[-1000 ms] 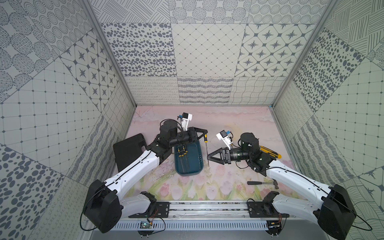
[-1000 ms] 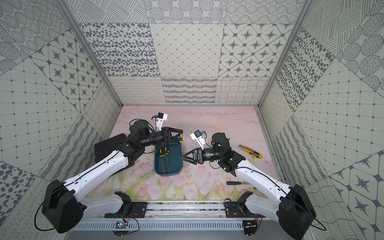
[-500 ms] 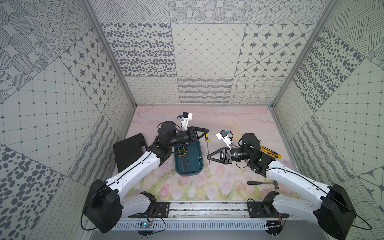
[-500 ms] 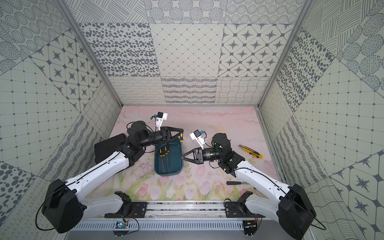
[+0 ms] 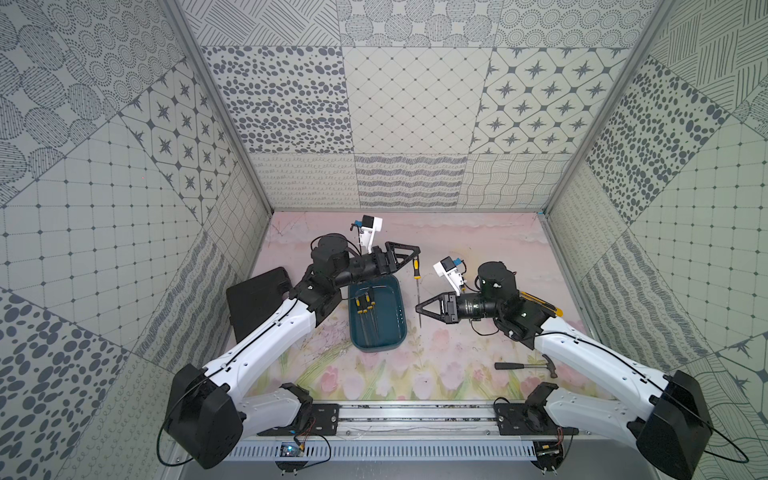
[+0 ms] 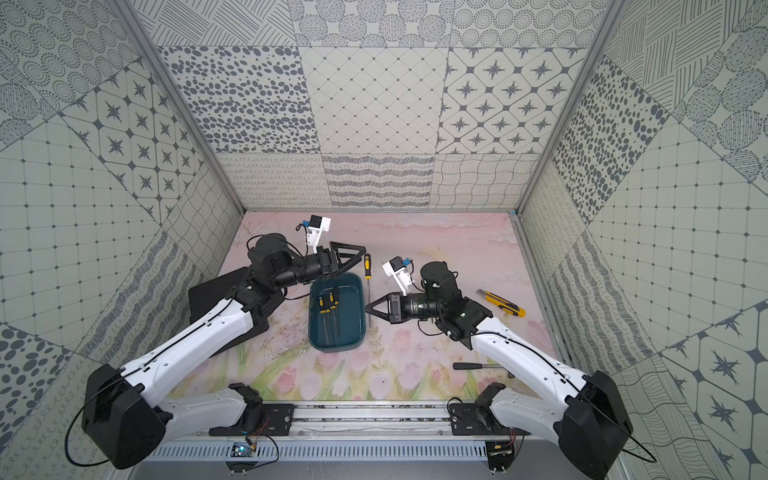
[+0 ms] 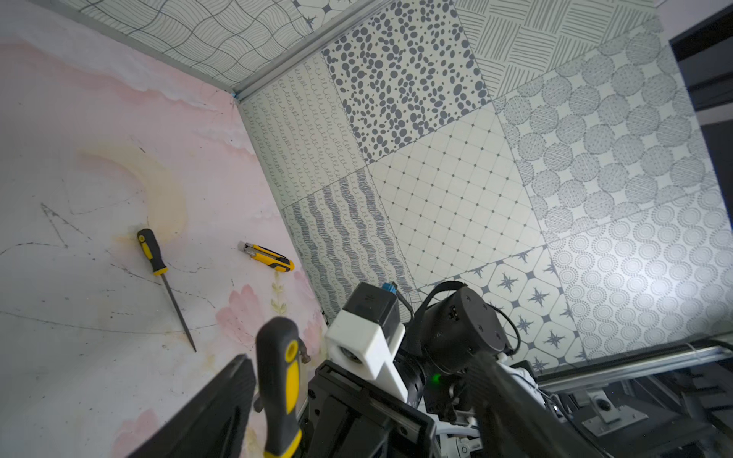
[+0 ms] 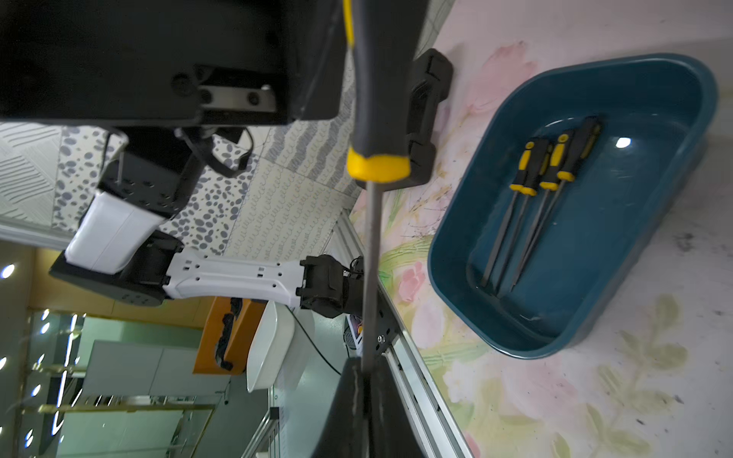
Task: Take the file tool out of the storage box
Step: Pick up the file tool from the storage box, then place the file tool at the center of the board.
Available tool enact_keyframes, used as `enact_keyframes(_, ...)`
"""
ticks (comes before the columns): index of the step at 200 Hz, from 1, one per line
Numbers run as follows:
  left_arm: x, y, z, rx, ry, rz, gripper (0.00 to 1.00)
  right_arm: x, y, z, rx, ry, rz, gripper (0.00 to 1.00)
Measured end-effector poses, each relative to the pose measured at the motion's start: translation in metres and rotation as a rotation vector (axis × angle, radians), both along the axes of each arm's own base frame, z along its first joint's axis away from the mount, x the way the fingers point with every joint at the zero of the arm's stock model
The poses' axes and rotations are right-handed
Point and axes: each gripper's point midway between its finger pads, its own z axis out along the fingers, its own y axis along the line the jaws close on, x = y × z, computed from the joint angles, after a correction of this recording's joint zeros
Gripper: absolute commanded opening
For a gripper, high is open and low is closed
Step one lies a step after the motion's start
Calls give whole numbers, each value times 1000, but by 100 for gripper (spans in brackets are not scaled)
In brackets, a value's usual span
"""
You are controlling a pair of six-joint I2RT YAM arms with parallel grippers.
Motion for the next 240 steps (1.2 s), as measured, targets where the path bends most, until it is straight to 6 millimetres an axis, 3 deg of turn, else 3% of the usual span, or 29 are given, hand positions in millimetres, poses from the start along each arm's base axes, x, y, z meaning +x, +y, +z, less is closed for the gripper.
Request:
enact_keyframes(26,9,5,15,72,-22,56,99,29,-22,-18,-206,-27,-182,0)
enact_keyframes(48,18,13,7,167,-5,116,99,55,-45,-48,-425,-29,-308,0)
enact_keyframes(94,25,36,-65,427,151,206,99,75,-102,-133,-848,68,-401,0)
enact_keyframes(129,18,50,-120,600,265,223,99,82,-130,-165,-979,130,-411,0)
enact_keyframes(176,4,58,-167,769,351,212,98,86,-144,-197,-1058,194,-383,0)
enact_keyframes(240,-5,63,-203,907,403,212,92,91,-144,-221,-1106,224,-354,1)
